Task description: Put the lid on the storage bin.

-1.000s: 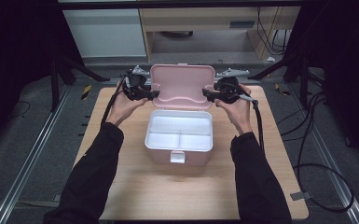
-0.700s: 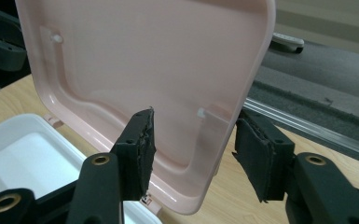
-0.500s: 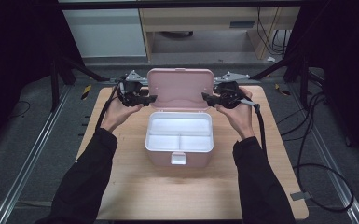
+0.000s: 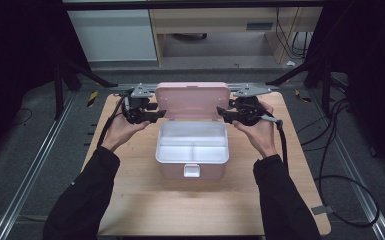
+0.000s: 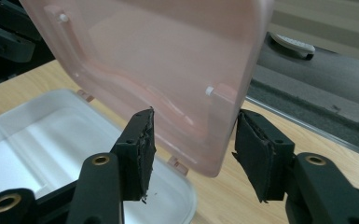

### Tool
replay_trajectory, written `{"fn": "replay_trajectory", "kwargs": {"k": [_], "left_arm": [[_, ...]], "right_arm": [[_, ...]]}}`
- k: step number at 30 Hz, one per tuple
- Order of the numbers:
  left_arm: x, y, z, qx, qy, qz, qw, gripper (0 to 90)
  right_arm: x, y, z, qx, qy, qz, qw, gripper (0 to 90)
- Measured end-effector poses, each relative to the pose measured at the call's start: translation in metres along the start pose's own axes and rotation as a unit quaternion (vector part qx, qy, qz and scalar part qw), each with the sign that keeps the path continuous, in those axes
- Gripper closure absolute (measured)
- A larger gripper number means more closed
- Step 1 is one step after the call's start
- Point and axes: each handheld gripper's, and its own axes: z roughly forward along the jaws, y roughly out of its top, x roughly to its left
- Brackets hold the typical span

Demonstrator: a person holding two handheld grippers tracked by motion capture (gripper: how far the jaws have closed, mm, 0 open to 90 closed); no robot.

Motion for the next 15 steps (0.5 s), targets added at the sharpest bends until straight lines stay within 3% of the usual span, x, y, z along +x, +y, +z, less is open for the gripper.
{"fn": "replay_trajectory", "kwargs": {"k": [7, 15], "left_arm": [[-0.01, -0.012, -0.01, -0.005, -0.012, 0.009, 0.9999, 57.0], [-0.021, -0.027, -0.02, -0.008, -0.035, 0.012, 0.9993, 58.6]], "right_arm": [[0.008, -0.014, -0.013, -0.01, 0.018, -0.002, 0.9998, 48.2], [0.015, -0.033, -0.022, 0.002, 0.033, -0.012, 0.9994, 49.4]]}}
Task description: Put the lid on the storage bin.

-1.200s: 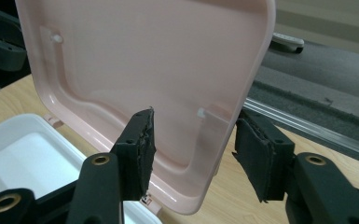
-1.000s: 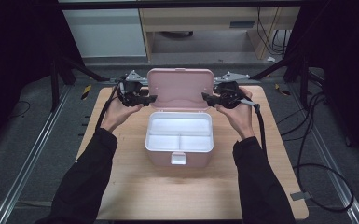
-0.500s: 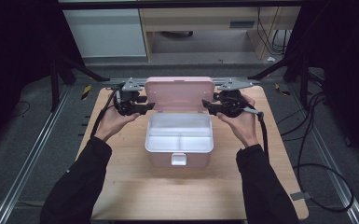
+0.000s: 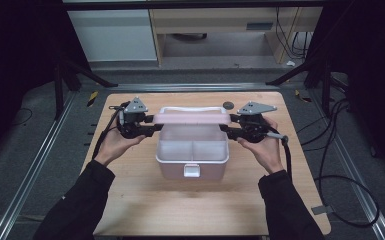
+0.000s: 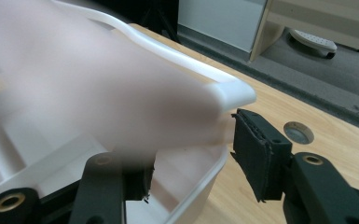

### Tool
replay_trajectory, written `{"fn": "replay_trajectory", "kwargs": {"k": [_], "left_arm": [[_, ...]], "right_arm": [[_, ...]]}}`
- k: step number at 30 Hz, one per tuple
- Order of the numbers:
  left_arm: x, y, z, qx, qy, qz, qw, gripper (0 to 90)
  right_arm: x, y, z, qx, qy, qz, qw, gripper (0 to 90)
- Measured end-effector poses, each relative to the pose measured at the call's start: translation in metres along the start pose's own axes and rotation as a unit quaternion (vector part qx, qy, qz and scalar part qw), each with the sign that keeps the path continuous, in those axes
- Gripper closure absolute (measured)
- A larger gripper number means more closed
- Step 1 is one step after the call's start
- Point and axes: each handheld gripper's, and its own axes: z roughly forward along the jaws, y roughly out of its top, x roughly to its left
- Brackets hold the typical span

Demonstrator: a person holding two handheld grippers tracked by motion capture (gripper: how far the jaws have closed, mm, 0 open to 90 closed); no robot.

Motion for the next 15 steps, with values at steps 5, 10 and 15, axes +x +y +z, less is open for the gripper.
{"fn": "replay_trajectory", "kwargs": {"k": [5, 10, 15], "left_arm": [[-0.011, -0.006, -0.002, 0.009, 0.015, 0.02, 0.9996, 57.3], [-0.016, -0.011, -0.011, 0.001, 0.014, 0.019, 0.9997, 54.9], [-0.019, -0.018, -0.019, 0.01, 0.022, 0.026, 0.9994, 54.2]], "right_arm": [[0.002, -0.01, -0.008, -0.004, 0.004, 0.003, 1.0, 49.2], [0.005, -0.016, -0.013, -0.002, 0.009, 0.001, 1.0, 47.9], [0.008, -0.02, -0.015, -0.002, 0.011, 0.002, 0.9999, 46.7]]}}
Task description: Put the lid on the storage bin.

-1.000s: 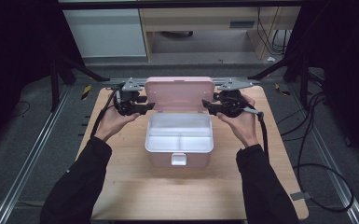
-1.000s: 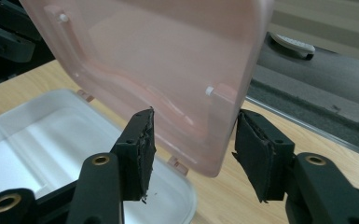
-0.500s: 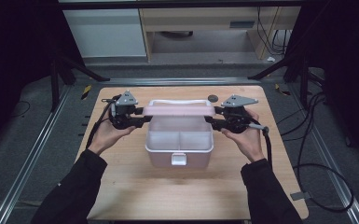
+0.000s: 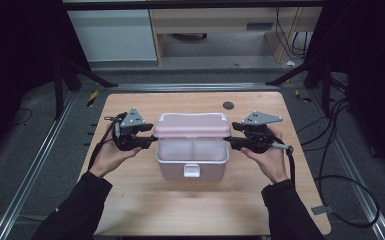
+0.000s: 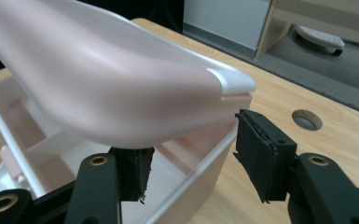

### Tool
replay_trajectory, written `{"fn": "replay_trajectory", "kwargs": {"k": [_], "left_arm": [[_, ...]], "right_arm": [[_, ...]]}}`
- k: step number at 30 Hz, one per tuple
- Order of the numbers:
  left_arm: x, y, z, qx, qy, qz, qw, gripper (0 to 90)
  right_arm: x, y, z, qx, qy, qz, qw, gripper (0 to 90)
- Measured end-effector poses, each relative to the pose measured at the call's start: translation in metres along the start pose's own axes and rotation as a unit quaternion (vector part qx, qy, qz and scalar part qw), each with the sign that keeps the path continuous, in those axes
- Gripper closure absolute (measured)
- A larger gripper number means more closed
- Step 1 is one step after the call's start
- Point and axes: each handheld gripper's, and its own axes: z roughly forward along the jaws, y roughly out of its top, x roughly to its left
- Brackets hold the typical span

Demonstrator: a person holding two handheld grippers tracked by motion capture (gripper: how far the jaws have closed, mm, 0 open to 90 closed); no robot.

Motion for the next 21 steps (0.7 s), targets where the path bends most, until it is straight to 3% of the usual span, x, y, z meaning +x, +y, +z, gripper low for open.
{"fn": "replay_trajectory", "kwargs": {"k": [9, 13, 16, 21], "left_arm": [[0.001, -0.015, -0.005, -0.005, -0.004, -0.017, 0.9998, 51.6], [0.001, -0.028, -0.006, 0.009, 0.0, -0.019, 0.9998, 51.1], [0.001, -0.039, -0.006, 0.012, -0.008, -0.037, 0.9992, 50.5], [0.002, -0.063, -0.004, 0.018, -0.003, -0.073, 0.9972, 48.2]], "right_arm": [[-0.003, -0.014, -0.014, 0.007, -0.01, 0.008, 0.9999, 46.0], [-0.007, -0.026, -0.019, 0.016, -0.018, 0.014, 0.9996, 45.2], [-0.012, -0.035, -0.022, 0.016, -0.024, 0.028, 0.9992, 44.5], [-0.018, -0.048, -0.022, 0.029, -0.044, 0.041, 0.9978, 40.3]]}}
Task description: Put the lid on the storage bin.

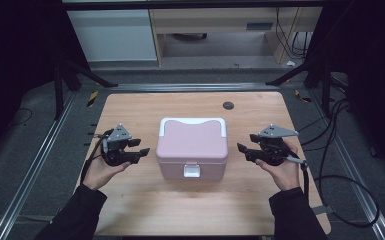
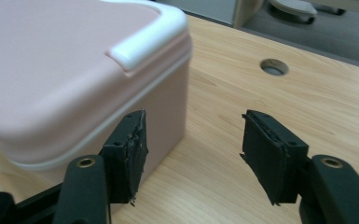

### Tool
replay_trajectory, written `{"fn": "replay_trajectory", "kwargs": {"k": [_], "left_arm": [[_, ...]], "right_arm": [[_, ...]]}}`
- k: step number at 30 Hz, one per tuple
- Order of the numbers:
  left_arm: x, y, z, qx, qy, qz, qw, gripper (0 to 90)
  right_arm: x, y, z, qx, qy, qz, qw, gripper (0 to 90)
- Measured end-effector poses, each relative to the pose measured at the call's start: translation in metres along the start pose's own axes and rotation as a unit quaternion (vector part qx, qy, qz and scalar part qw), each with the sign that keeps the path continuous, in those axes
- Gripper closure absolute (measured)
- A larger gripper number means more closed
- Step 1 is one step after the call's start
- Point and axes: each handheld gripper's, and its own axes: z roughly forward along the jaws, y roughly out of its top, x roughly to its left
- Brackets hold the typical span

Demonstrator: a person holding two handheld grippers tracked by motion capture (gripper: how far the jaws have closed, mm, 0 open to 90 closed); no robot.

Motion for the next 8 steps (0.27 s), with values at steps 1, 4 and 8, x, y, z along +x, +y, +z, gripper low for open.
{"fn": "replay_trajectory", "kwargs": {"k": [1, 4, 8], "left_arm": [[0.001, -0.005, 0.001, 0.002, 0.0, -0.007, 1.0, 47.2], [0.006, -0.018, 0.008, 0.024, 0.011, -0.016, 0.9995, 43.6], [0.017, -0.036, 0.017, 0.041, 0.031, -0.03, 0.9982, 37.6]], "right_arm": [[-0.001, -0.001, 0.001, 0.003, -0.008, 0.002, 1.0, 38.8], [-0.004, -0.005, 0.002, 0.009, -0.025, 0.004, 0.9996, 33.1], [-0.011, -0.017, 0.002, 0.023, -0.051, 0.015, 0.9983, 27.4]]}}
